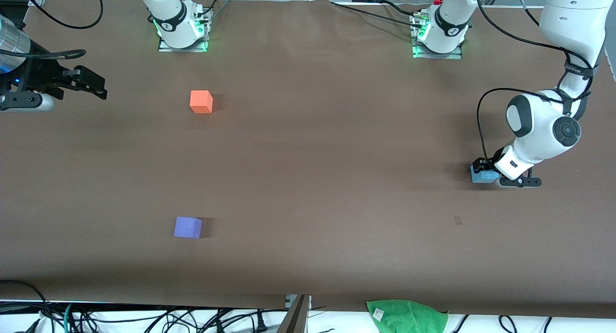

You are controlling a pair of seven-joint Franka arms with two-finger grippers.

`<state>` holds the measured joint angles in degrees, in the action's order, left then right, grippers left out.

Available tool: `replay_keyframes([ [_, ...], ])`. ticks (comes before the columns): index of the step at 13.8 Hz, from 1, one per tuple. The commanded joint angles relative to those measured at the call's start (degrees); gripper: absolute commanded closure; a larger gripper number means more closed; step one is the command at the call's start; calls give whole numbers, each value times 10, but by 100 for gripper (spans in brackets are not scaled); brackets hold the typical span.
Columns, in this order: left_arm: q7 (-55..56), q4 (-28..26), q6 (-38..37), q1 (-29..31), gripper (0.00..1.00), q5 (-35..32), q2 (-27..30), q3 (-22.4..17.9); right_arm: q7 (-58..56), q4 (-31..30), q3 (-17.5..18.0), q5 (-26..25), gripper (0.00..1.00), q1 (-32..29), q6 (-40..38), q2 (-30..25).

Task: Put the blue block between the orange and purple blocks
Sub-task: 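Close the left gripper on the light blue cube, then carry the light blue cube with the left gripper toward the table middle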

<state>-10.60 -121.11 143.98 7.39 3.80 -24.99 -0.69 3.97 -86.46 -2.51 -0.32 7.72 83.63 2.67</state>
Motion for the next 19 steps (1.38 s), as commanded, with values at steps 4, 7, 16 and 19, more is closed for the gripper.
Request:
replay_keyframes([
  [4,121,72,-225,-4,88,17,90,94,-9,2,1,-4,0,-3,-1,-2],
  [7,257,144,-302,-15,87,9,85,195,-9,2,0,-4,0,-3,-1,-2],
  [16,561,331,-208,-287,81,-155,-150,218,-15,9,0,-6,0,-7,25,13],
  [19,643,337,-143,-342,66,-190,-198,195,-12,9,0,-5,0,-8,28,15],
])
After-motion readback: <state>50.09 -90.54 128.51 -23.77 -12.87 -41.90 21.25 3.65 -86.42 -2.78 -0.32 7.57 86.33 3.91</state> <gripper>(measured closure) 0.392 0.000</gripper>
